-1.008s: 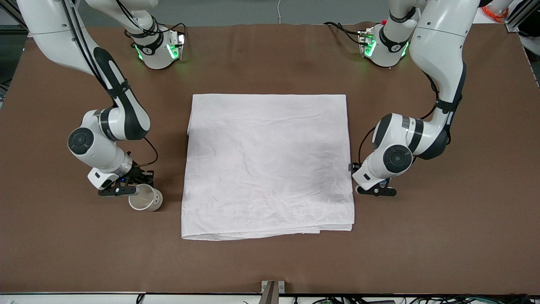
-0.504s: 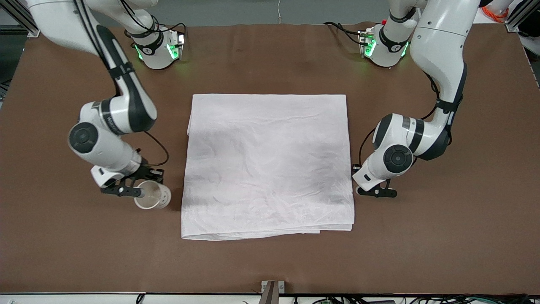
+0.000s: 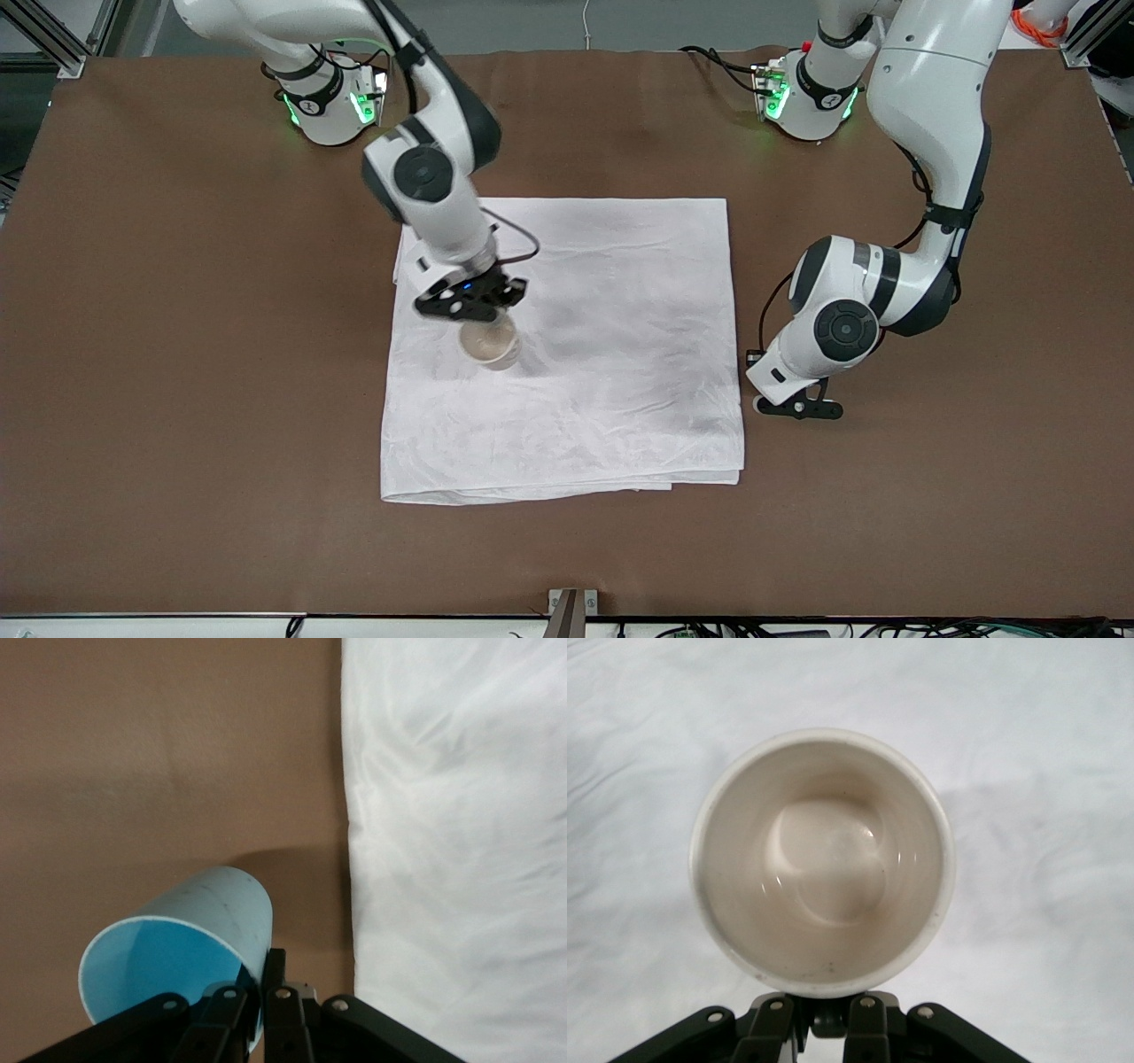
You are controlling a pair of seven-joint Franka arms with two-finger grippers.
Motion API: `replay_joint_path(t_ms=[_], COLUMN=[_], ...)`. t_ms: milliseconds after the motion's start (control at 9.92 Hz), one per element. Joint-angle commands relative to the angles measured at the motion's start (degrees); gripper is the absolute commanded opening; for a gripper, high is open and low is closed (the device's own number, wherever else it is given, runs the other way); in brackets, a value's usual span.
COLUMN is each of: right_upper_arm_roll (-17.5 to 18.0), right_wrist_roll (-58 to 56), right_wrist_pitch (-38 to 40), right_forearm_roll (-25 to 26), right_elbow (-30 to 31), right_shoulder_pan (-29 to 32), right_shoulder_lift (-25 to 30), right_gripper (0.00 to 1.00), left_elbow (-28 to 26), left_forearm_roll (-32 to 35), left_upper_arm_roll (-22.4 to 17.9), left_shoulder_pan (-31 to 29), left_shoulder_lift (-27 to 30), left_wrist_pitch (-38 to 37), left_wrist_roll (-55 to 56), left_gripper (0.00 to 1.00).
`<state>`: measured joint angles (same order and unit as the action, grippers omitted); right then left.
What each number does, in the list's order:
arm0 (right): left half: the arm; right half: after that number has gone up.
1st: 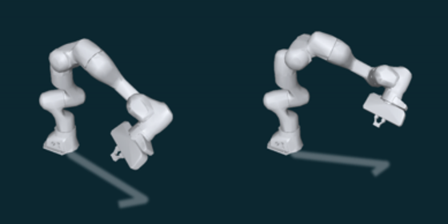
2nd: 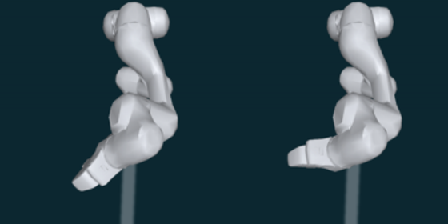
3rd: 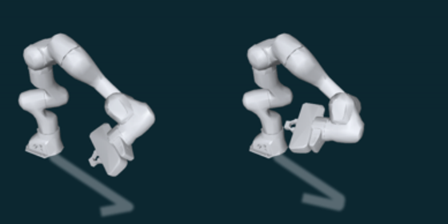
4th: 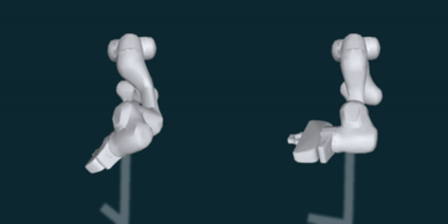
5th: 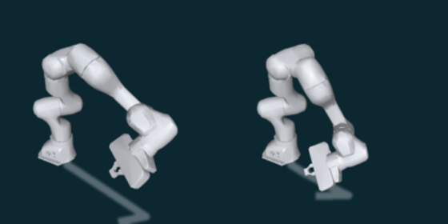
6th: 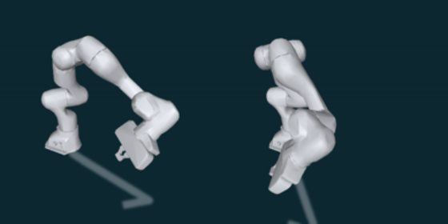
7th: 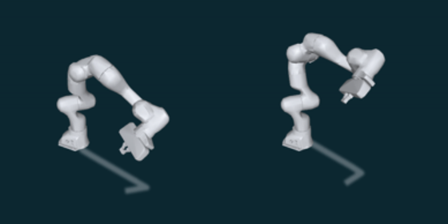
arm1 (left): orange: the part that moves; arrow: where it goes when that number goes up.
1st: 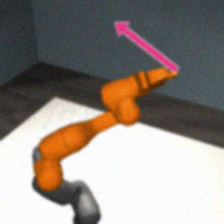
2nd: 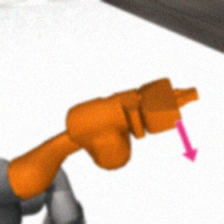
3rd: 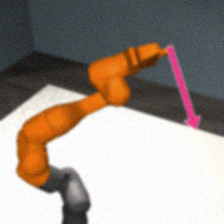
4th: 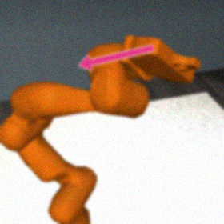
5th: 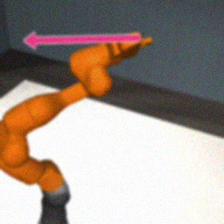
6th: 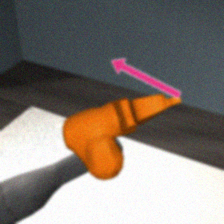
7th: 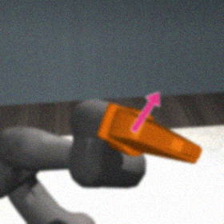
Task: Place blue cup into white mug on cloth
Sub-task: 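Carry the white mug with the right gripper onto the cloth center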
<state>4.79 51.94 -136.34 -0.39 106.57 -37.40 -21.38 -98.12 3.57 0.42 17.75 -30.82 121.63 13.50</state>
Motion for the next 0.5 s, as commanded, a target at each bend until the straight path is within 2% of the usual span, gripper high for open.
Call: replay_joint_path(t_ms=[0, 202, 302, 403], right_upper_arm_roll=[-0.8, -0.8, -0.8, -0.8], right_wrist_roll=[4.6, 6.1, 6.1, 5.9], right_wrist_pitch=[-3.9, -4.0, -4.0, -4.0], right_forearm_roll=[0.0, 0.5, 0.8, 0.9], right_elbow=[-2.8, -5.7, -5.8, -5.8], right_shoulder_pan=[-3.9, -5.0, -5.1, -5.2], right_shoulder_lift=[-5.7, -10.4, -11.2, -11.9], right_gripper=[0.01, 0.02, 0.07, 0.62], left_elbow=[3.8, 11.9, 14.6, 15.5], left_forearm_roll=[-0.3, -0.4, -0.4, -0.5], left_upper_arm_roll=[0.5, 2.4, 3.3, 4.1], left_shoulder_pan=[1.1, 1.3, 2.0, 2.5], left_shoulder_lift=[2.7, 2.2, 1.7, 1.6], left_wrist_pitch=[-5.7, -14.0, -16.3, -16.4], left_wrist_roll=[-0.1, -0.1, 0.0, 0.0], left_gripper=[0.0, 0.0, 0.0, 0.0])
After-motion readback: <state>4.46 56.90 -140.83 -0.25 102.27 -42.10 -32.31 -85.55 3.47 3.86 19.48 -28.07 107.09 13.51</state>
